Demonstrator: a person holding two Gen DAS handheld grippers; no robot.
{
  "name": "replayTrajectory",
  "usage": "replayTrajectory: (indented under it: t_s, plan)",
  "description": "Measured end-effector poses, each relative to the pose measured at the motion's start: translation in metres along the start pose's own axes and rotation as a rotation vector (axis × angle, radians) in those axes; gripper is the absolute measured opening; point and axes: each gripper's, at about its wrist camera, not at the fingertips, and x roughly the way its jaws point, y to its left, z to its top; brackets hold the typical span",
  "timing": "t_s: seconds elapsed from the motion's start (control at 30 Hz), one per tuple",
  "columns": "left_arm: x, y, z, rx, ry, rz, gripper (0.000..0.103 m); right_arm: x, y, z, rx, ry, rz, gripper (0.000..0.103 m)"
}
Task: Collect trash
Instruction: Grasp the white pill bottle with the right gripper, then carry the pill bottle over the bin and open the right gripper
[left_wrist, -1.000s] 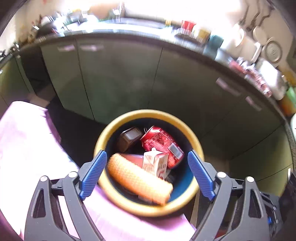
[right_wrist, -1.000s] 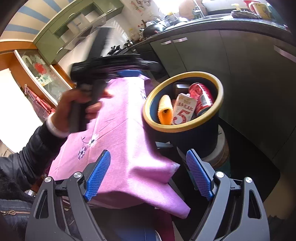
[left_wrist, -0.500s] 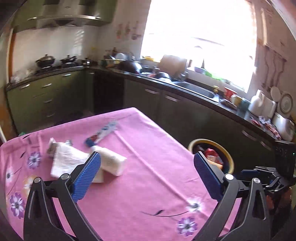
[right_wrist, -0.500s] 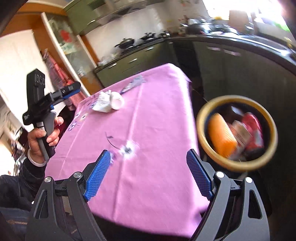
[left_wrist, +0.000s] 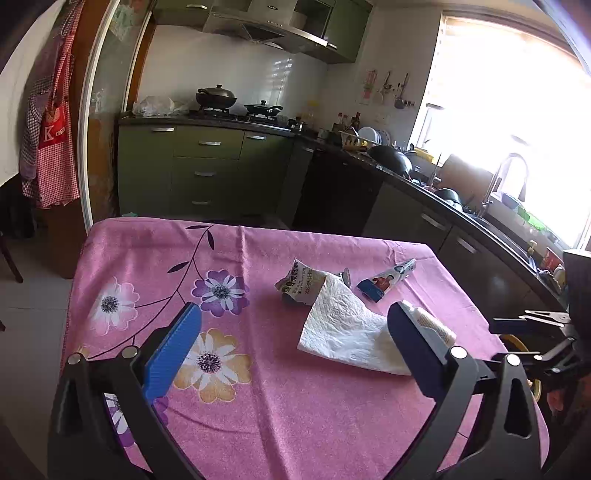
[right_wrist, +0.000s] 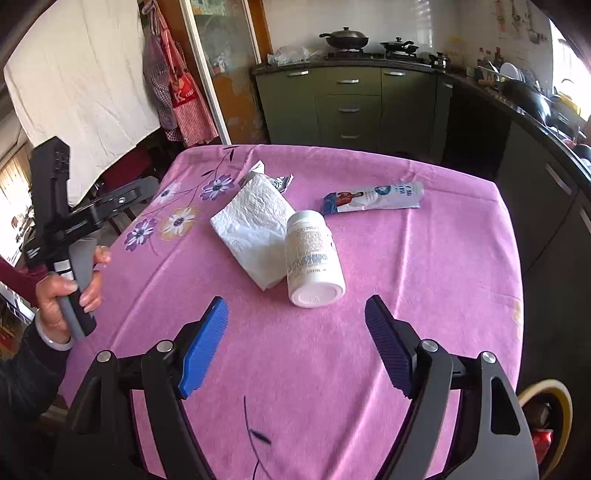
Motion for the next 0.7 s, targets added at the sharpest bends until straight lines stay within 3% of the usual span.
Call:
replayTrajectory:
  t_s: [0.1,0.3,0.5,0.57,0.63,0.7]
  plan:
    - [0.000,0.005,-0.001,0.002,-0.007,0.006,0.096,0.035,-0.003,0.018,-0.019,0.041,-0.011,0.076]
    - [0.005,0.014,-0.001,-0.032,0.005,-0.011,0.096,0.082,-0.007,0.034,-0.028,0.124,-0.046,0.063]
    - [0.011,0.019,-0.003,-0.059,0.026,-0.028,0.096,0.095,-0.003,0.034,-0.035,0.146,-0.044,0.062]
    - [0.012,0.017,-0.004,-0.055,0.027,-0.030,0.096,0.099,-0.004,0.033,-0.029,0.153,-0.042,0.059]
    - [0.012,0.016,-0.004,-0.047,0.027,-0.030,0.096,0.102,-0.004,0.033,-0.019,0.153,-0.037,0.047]
    - [0.013,0.016,-0.004,-0.048,0.029,-0.034,0.096,0.100,-0.007,0.032,0.007,0.149,-0.018,0.047]
